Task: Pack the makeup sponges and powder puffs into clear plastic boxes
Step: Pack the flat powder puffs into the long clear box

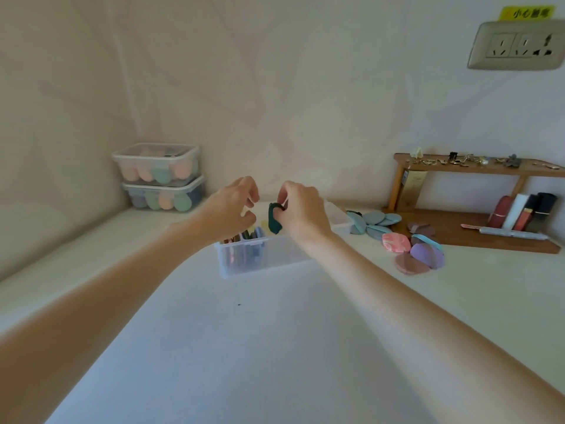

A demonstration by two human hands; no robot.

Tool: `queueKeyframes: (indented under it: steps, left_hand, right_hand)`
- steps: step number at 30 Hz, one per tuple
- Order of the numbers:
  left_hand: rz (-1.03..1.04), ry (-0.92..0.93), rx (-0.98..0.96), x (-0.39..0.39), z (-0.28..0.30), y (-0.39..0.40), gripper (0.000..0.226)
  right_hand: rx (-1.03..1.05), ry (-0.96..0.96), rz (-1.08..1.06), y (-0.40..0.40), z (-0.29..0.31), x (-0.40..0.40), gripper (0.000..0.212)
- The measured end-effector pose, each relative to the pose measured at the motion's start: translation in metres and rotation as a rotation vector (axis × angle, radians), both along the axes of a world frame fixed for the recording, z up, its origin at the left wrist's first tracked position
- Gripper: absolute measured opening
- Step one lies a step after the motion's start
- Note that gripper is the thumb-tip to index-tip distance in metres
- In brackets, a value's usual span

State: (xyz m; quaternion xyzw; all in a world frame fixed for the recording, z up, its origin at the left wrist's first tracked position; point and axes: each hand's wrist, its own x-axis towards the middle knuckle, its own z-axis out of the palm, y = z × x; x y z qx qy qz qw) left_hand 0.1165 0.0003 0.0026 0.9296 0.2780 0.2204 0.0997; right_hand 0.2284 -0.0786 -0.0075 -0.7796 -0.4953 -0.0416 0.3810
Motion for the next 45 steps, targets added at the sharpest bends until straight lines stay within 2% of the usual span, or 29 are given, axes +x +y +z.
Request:
queueKeyframes:
  steps: [4, 7, 10, 12, 14, 16, 19, 22, 24, 26, 28, 31, 34, 38, 41, 43, 45]
  left_hand:
    - [-0.120, 0.101, -0.069, -0.006, -0.003, -0.002, 0.041]
    - [-0.110, 0.173, -0.167, -0.004, -0.006, 0.000, 0.033]
    - [-0.124, 0.258, -0.175, -0.003, -0.004, 0.004, 0.031]
    - [-0.140, 0.360, -0.151, -0.001, -0.001, 0.005, 0.035]
    - [-0.147, 0.454, -0.090, 0.004, 0.003, 0.006, 0.036]
    - [-0.148, 0.534, -0.046, 0.009, 0.006, 0.006, 0.034]
    - [-0.121, 0.612, -0.044, 0.019, 0.013, 0.007, 0.032]
    - [-0.105, 0.649, -0.100, 0.028, 0.021, 0.010, 0.028]
    - [-0.115, 0.684, -0.131, 0.032, 0.023, 0.015, 0.027]
    - [-0.127, 0.707, -0.152, 0.036, 0.025, 0.019, 0.027]
    - [-0.129, 0.710, -0.180, 0.037, 0.025, 0.022, 0.027]
    - [-0.115, 0.716, -0.196, 0.037, 0.026, 0.022, 0.029]
    - [-0.112, 0.716, -0.192, 0.037, 0.025, 0.022, 0.029]
    - [-0.105, 0.705, -0.193, 0.035, 0.025, 0.021, 0.028]
    - [-0.107, 0.678, -0.195, 0.032, 0.024, 0.019, 0.027]
    - [-0.114, 0.641, -0.199, 0.030, 0.022, 0.018, 0.028]
    - [-0.117, 0.607, -0.202, 0.027, 0.020, 0.018, 0.027]
  right_hand:
    - [-0.125, -0.049, 0.013, 0.011, -0.017, -0.009, 0.018]
    - [-0.189, 0.028, 0.057, 0.012, -0.016, -0.007, 0.019]
    - [-0.264, 0.087, 0.193, 0.003, -0.003, 0.003, 0.017]
    - [-0.170, 0.159, 0.167, -0.005, 0.012, 0.020, 0.020]
    - [0.033, 0.245, 0.026, -0.012, 0.024, 0.046, 0.022]
    - [0.126, 0.236, -0.152, -0.019, 0.024, 0.074, 0.022]
    - [-0.066, 0.147, -0.281, -0.025, 0.002, 0.107, 0.025]
    - [-0.397, 0.130, -0.175, -0.018, -0.018, 0.131, 0.036]
    - [-0.415, 0.217, -0.043, -0.011, -0.021, 0.141, 0.045]
    - [-0.380, 0.386, 0.041, -0.005, -0.018, 0.144, 0.051]
    - [-0.415, 0.514, 0.110, 0.000, -0.017, 0.145, 0.042]
    - [-0.518, 0.388, 0.068, 0.003, -0.022, 0.147, 0.020]
    - [-0.417, 0.252, -0.069, 0.002, -0.027, 0.153, 0.017]
    - [-0.302, 0.327, -0.093, -0.010, -0.012, 0.153, 0.020]
    - [-0.195, 0.346, -0.117, -0.023, 0.012, 0.149, 0.010]
    - [-0.088, 0.316, -0.086, -0.030, 0.029, 0.139, 0.010]
    - [-0.064, 0.314, 0.025, -0.030, 0.042, 0.118, 0.022]
